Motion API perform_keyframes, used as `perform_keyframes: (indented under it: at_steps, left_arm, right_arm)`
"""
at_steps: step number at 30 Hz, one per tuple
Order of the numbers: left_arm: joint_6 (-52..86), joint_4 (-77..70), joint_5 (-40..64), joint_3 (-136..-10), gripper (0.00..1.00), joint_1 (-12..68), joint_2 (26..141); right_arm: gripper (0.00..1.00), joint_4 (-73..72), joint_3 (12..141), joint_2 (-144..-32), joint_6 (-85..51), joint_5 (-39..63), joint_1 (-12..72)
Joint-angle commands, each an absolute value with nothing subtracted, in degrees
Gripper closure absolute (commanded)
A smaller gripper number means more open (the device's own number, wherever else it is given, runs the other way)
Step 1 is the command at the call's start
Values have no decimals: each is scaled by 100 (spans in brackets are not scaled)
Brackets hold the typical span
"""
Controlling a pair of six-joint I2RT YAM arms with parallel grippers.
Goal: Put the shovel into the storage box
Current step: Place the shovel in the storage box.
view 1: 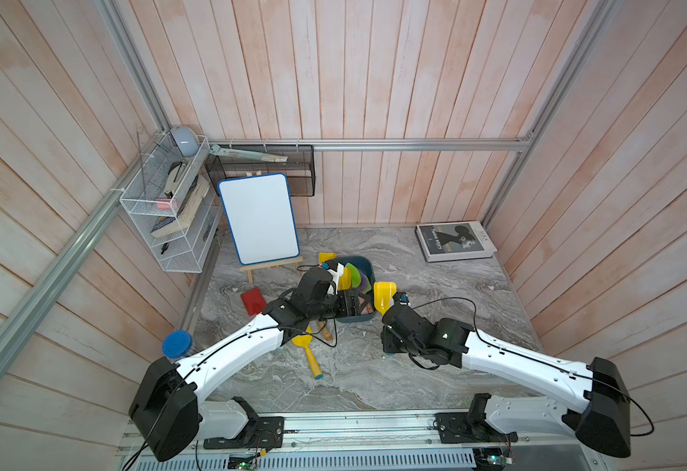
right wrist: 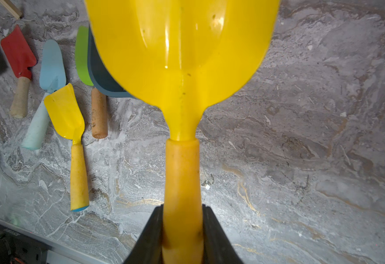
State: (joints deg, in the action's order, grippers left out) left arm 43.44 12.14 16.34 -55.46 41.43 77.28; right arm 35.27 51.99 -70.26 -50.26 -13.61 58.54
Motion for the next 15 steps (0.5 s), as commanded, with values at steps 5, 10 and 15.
perform_keyframes:
  at_steps: [5,10,15]
  left_arm:
    - [4219,849,1359,-5829,33,4254,8153]
    - [4184,823,1141,-5927,45,4265,8292]
    - [4143,879,843,-6020,54,4276,8356]
  right_arm:
    - [100,3360,5562,-7259,-4722,-1301,5793]
    - [100,3355,5624,-7369,-4687,-1272,5768]
    - [100,3342,5652,-7462,-4698,-1239,5766]
